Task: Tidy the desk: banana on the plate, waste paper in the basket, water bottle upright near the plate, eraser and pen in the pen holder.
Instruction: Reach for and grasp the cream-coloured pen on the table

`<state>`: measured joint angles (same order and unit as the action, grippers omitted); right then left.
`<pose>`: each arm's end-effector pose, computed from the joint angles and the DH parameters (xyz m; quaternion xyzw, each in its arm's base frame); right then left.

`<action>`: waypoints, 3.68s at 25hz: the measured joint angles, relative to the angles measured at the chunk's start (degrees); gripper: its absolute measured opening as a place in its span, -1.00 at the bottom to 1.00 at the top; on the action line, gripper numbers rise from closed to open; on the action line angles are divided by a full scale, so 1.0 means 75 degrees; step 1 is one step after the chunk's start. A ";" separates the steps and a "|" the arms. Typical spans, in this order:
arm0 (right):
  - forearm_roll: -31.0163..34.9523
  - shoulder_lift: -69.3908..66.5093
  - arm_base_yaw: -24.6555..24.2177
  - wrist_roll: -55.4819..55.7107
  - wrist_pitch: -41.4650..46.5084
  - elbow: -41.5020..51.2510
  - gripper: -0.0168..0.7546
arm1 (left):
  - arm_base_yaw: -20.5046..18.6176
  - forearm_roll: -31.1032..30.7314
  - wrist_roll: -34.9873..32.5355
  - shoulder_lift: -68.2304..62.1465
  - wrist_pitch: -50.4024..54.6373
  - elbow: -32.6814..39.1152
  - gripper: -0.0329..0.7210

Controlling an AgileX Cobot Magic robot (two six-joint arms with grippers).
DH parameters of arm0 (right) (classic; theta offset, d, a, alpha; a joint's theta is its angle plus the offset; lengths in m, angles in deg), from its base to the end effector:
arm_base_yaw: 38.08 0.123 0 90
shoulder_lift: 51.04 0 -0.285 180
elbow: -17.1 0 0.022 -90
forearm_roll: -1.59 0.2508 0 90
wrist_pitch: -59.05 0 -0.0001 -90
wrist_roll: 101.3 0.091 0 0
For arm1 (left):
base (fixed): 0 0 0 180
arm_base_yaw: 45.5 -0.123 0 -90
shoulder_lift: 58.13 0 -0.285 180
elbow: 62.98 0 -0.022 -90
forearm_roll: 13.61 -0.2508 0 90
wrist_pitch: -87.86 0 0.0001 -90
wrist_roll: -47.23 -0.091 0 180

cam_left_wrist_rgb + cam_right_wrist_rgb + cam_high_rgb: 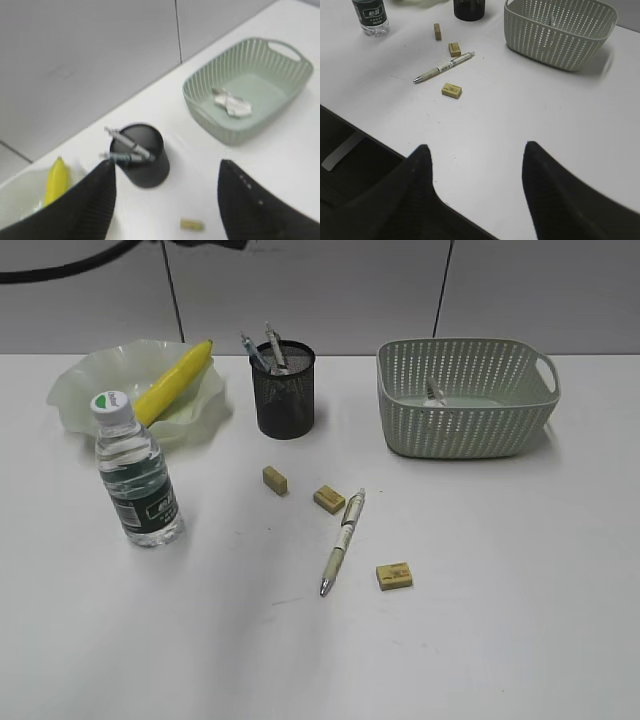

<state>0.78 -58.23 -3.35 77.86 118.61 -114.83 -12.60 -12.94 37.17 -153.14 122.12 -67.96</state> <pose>-0.0048 -0.0047 0.2814 -0.2571 0.8023 0.1502 0.5173 0.2942 -0.1911 0.3774 0.3212 0.8237 -0.0976 0.4570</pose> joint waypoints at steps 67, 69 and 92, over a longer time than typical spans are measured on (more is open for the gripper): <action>0.0855 -1.7298 0.0266 0.3196 0.0874 -0.9441 0.23 | 0.0000 -0.0566 0.1724 1.1676 0.3540 0.6849 0.12; 0.0986 -1.7534 0.0266 0.3214 0.0825 -0.9441 0.23 | 0.0000 -0.0566 0.1724 1.1676 0.3540 0.6849 0.11; 0.0109 -1.7609 0.0291 0.2797 0.1325 -1.0568 -0.67 | 0.0000 -0.0566 0.1724 1.1676 0.3540 0.6849 0.09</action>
<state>1.59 -190.30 -1.16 98.84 128.55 -194.09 -12.60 -17.18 50.10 -65.57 148.67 -16.59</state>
